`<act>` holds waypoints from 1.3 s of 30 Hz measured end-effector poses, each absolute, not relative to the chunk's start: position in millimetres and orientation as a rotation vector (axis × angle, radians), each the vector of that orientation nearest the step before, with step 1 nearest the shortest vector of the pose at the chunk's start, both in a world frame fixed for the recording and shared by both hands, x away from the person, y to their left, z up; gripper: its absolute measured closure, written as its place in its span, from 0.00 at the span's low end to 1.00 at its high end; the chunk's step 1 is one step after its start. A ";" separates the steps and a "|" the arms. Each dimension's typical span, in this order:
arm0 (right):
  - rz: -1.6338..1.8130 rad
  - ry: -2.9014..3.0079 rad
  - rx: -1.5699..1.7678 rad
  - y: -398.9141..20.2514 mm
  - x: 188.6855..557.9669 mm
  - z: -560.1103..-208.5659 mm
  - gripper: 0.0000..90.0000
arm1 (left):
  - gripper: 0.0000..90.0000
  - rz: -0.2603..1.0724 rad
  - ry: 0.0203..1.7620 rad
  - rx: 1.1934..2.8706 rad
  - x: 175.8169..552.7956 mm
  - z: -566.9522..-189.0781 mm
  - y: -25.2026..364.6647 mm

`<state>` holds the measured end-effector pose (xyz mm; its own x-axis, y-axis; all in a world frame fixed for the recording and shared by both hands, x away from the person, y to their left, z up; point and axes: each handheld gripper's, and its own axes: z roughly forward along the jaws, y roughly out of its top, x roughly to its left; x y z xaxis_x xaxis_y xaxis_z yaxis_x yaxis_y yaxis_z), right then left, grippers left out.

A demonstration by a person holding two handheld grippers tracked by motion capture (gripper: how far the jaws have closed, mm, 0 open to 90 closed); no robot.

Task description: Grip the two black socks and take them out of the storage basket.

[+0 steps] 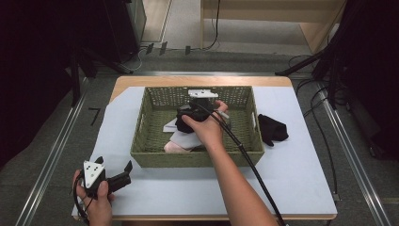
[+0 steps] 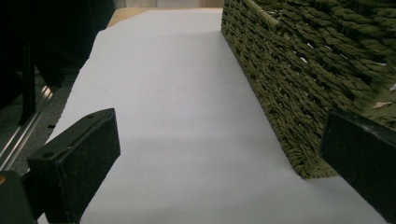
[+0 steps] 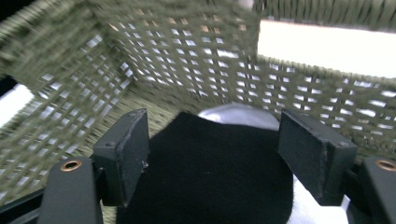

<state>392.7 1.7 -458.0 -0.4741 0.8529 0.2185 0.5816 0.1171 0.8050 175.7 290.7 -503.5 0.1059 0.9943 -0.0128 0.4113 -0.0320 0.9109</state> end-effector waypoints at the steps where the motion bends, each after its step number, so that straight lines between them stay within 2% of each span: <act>1: 1.267 2.109 1.415 2.8 394.1 -459.7 0.28 | 0.00 0.902 1.426 1.570 175.7 -503.5 290.7; 5: 1.180 2.172 1.439 9.8 399.3 -469.7 0.26 | 0.00 0.894 1.428 1.569 175.8 -503.4 291.2; 9: 1.112 2.229 1.418 12.7 400.2 -476.4 0.29 | 0.00 0.892 1.428 1.569 176.3 -503.6 291.2; 10: 1.048 2.308 1.389 12.5 399.2 -481.6 0.36 | 0.00 0.892 1.428 1.570 176.4 -503.6 291.2; 11: 1.048 2.308 1.389 12.5 399.2 -481.6 0.36 | 0.00 0.891 1.428 1.570 176.5 -503.6 291.2; 13: 1.040 2.333 1.379 11.4 399.8 -481.7 0.44 | 0.00 0.890 1.429 1.570 176.5 -503.6 291.3; 16: 1.053 2.387 1.329 8.1 397.5 -475.8 0.72 | 0.00 0.885 1.429 1.568 176.5 -503.6 291.7; 17: 1.053 2.387 1.329 8.1 397.5 -475.8 0.72 | 0.00 0.884 1.429 1.569 176.5 -503.6 291.8; 18: 1.080 2.389 1.316 6.7 396.6 -471.9 0.79 | 0.00 0.884 1.429 1.568 176.5 -503.6 291.9; 27: 1.312 2.199 1.259 -0.9 388.2 -448.9 0.83 | 0.00 0.880 1.427 1.567 176.7 -503.6 292.3; 39: 1.439 1.936 1.066 -46.8 365.9 -412.4 0.83 | 0.00 0.879 1.425 1.576 176.9 -503.6 291.9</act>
